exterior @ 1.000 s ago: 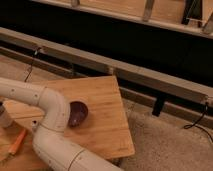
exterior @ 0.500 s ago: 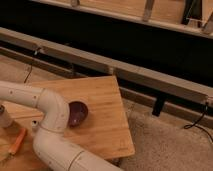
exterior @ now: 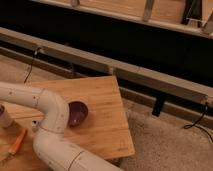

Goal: Place the eraser in the ceramic cup

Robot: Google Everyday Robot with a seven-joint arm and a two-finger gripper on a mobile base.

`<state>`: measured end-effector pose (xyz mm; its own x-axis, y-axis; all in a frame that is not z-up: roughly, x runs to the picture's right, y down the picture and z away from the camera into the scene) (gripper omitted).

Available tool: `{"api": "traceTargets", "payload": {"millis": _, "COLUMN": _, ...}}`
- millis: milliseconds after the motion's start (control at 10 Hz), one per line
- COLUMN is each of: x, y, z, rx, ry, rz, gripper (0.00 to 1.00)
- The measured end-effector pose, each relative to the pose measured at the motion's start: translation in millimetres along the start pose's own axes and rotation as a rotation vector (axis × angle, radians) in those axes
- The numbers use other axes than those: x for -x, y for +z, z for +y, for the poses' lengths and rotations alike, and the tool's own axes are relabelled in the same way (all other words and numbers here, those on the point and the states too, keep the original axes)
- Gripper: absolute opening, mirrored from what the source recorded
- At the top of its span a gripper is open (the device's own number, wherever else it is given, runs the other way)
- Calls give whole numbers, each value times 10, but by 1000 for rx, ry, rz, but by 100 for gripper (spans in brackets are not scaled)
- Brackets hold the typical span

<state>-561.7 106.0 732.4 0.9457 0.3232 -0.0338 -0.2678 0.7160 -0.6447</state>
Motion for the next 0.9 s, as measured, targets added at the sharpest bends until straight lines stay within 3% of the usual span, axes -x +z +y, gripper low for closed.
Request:
{"api": "traceTargets", "payload": {"millis": 300, "x": -50, "y": 67, "z": -106, "rx": -31, "ry": 12, "rz": 25, "gripper": 75}}
{"api": "traceTargets", "payload": {"millis": 400, "x": -55, "y": 77, "z": -120, "rx": -35, "ry": 13, "rz": 28, "gripper": 79}}
{"api": "traceTargets", "payload": {"millis": 900, "x": 7, "y": 40, "z": -141, "rx": -50, "ry": -9, "rz": -12, "gripper": 79}}
